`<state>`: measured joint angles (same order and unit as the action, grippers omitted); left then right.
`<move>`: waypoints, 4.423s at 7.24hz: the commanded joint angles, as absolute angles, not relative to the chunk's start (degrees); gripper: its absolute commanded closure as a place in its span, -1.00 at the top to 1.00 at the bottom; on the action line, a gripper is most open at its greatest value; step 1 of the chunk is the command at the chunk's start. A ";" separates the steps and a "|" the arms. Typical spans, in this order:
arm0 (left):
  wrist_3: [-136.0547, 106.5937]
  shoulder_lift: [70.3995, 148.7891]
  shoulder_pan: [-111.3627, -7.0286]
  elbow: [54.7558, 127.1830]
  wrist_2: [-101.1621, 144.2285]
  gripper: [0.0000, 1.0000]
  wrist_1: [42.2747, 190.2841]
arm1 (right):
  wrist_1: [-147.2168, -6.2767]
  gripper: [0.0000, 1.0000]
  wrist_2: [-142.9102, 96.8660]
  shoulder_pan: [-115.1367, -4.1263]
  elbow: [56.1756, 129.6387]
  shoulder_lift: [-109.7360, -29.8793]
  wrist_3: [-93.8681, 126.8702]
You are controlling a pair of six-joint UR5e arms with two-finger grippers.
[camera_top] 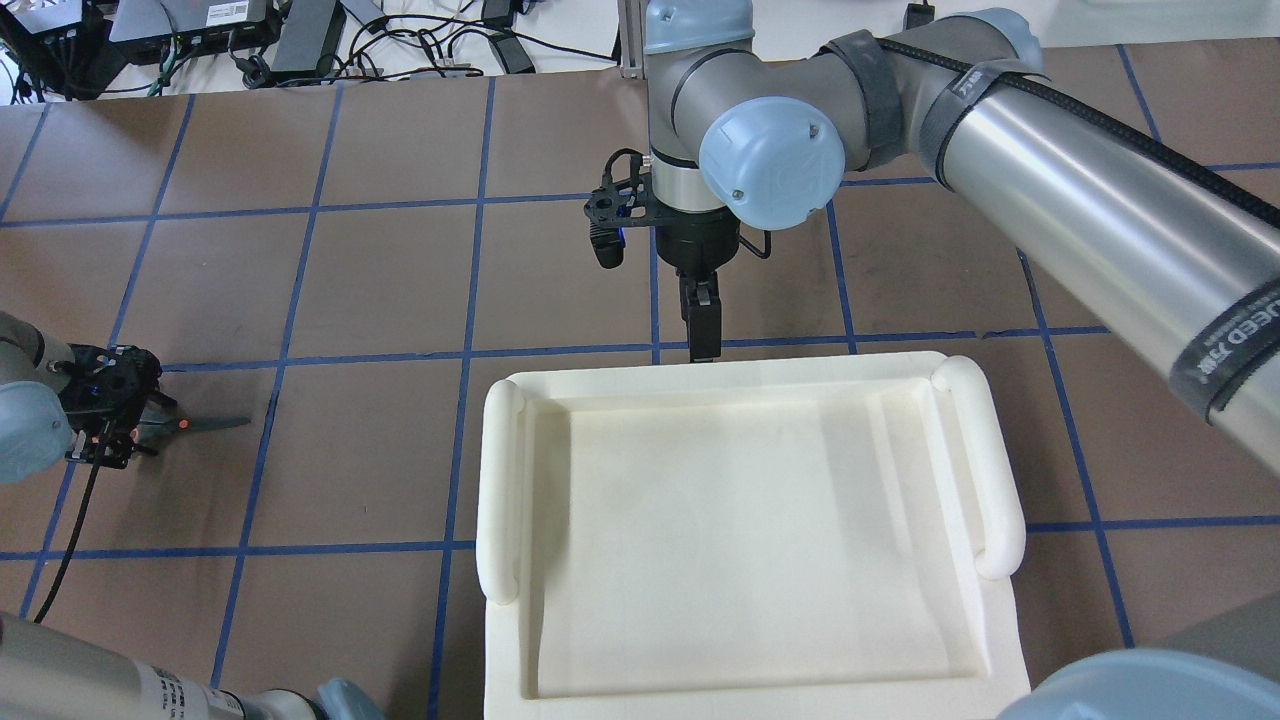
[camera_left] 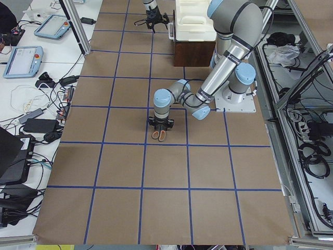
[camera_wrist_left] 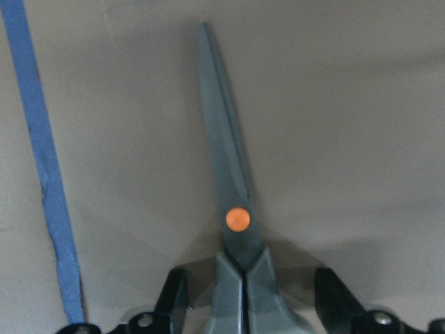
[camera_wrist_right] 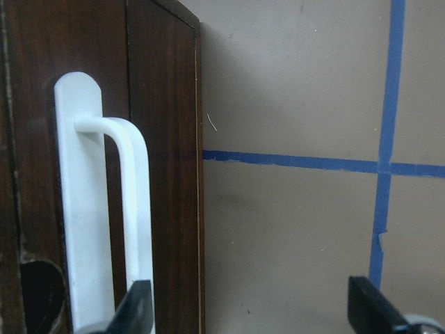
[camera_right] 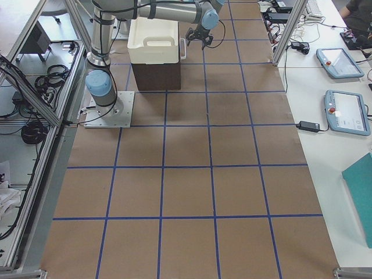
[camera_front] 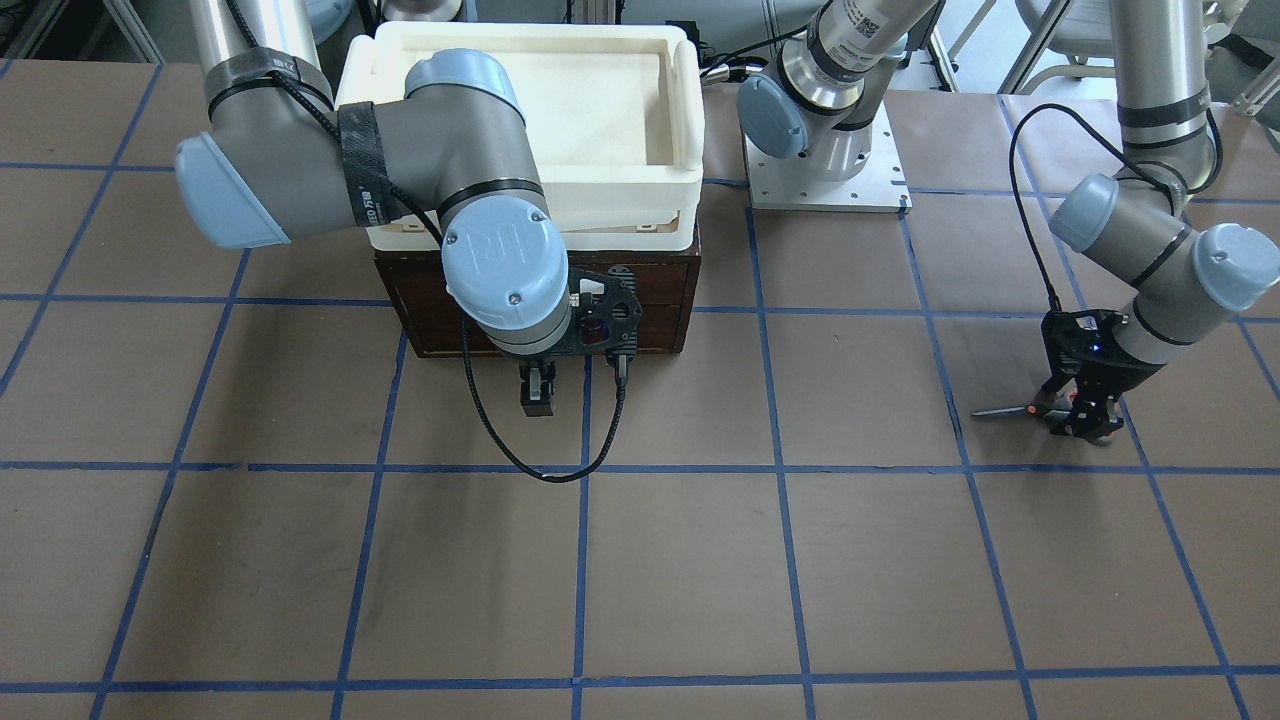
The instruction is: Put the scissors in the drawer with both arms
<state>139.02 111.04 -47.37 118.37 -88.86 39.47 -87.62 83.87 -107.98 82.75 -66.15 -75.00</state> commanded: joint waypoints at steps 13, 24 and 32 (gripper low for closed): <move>120.89 97.65 -60.35 92.24 -81.65 -1.00 73.77 | -87.62 1.00 84.29 -108.10 86.57 -65.83 -72.51; 90.88 92.38 -82.79 86.57 -86.13 -1.00 91.74 | -100.37 1.00 87.45 -108.72 84.48 -64.17 -75.06; 90.26 92.29 -82.88 86.66 -88.95 -1.00 93.78 | -100.28 1.00 86.92 -106.26 76.21 -57.57 -77.34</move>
